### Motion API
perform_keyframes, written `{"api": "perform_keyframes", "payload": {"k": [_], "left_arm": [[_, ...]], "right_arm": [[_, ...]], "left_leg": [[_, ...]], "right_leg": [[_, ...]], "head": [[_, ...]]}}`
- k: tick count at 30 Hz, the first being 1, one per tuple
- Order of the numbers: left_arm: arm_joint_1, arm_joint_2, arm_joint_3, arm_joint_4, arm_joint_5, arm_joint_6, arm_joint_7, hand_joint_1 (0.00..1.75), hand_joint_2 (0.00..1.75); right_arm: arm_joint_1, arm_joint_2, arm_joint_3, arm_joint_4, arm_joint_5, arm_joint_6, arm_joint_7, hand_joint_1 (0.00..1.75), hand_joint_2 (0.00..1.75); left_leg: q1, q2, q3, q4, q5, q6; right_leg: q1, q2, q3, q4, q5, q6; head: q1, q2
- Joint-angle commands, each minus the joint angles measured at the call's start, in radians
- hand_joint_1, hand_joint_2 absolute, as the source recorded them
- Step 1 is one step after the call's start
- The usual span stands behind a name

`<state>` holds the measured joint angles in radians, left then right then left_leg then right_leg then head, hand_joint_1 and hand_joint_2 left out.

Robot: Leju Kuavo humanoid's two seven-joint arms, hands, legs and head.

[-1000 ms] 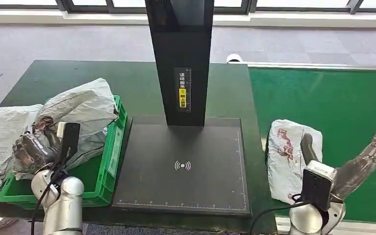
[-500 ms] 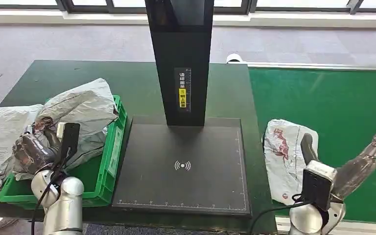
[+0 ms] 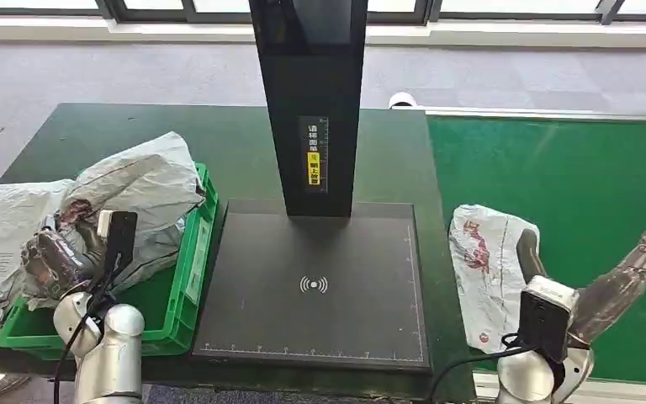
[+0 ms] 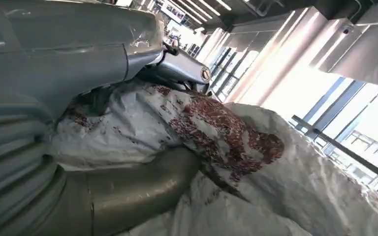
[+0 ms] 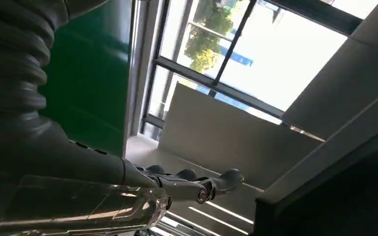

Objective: Moved the parcel from conveyor to table for the left to box.

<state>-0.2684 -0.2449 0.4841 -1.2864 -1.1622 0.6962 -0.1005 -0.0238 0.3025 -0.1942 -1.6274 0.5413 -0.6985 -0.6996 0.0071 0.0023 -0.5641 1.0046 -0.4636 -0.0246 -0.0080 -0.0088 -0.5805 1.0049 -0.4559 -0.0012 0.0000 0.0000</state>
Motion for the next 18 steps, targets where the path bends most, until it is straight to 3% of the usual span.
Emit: {"api": "perform_keyframes", "payload": {"k": [1, 2, 8, 18], "left_arm": [[-0.026, -0.104, 0.348, -0.482, 0.641, 0.002, -0.598, 0.0, 0.0], [-0.028, -0.104, 0.347, -0.486, 0.64, 0.002, -0.598, 0.0, 0.0], [-0.037, -0.104, 0.341, -0.49, 0.646, 0.002, -0.598, 0.0, 0.0], [-0.032, -0.104, 0.335, -0.488, 0.652, 0.002, -0.598, 0.0, 0.0]], "right_arm": [[-0.065, 0.047, -0.069, 0.042, -0.027, 0.0, 0.001, 0.0, 1.75], [-0.065, 0.047, -0.07, 0.041, -0.028, 0.0, 0.001, 0.0, 1.75], [-0.06, 0.047, -0.077, 0.038, -0.032, 0.0, 0.001, 0.0, 1.75], [-0.052, 0.047, -0.079, 0.036, -0.033, 0.0, 0.001, 0.0, 1.75]], "left_leg": [[0.004, 0.006, -0.005, 0.003, -0.002, 0.0], [0.005, 0.01, -0.002, 0.0, -0.002, 0.0], [0.002, 0.0, -0.003, 0.0, 0.0, 0.001], [0.002, 0.001, -0.001, -0.001, 0.001, 0.001]], "right_leg": [[0.003, 0.006, -0.005, 0.001, 0.001, 0.0], [0.003, 0.01, -0.004, -0.001, 0.003, -0.002], [0.001, 0.0, -0.003, -0.001, 0.001, -0.001], [0.002, 0.001, -0.002, -0.002, 0.002, -0.001]], "head": [[0.002, 0.0], [0.001, 0.0], [0.0, 0.0], [0.0, 0.0]]}}
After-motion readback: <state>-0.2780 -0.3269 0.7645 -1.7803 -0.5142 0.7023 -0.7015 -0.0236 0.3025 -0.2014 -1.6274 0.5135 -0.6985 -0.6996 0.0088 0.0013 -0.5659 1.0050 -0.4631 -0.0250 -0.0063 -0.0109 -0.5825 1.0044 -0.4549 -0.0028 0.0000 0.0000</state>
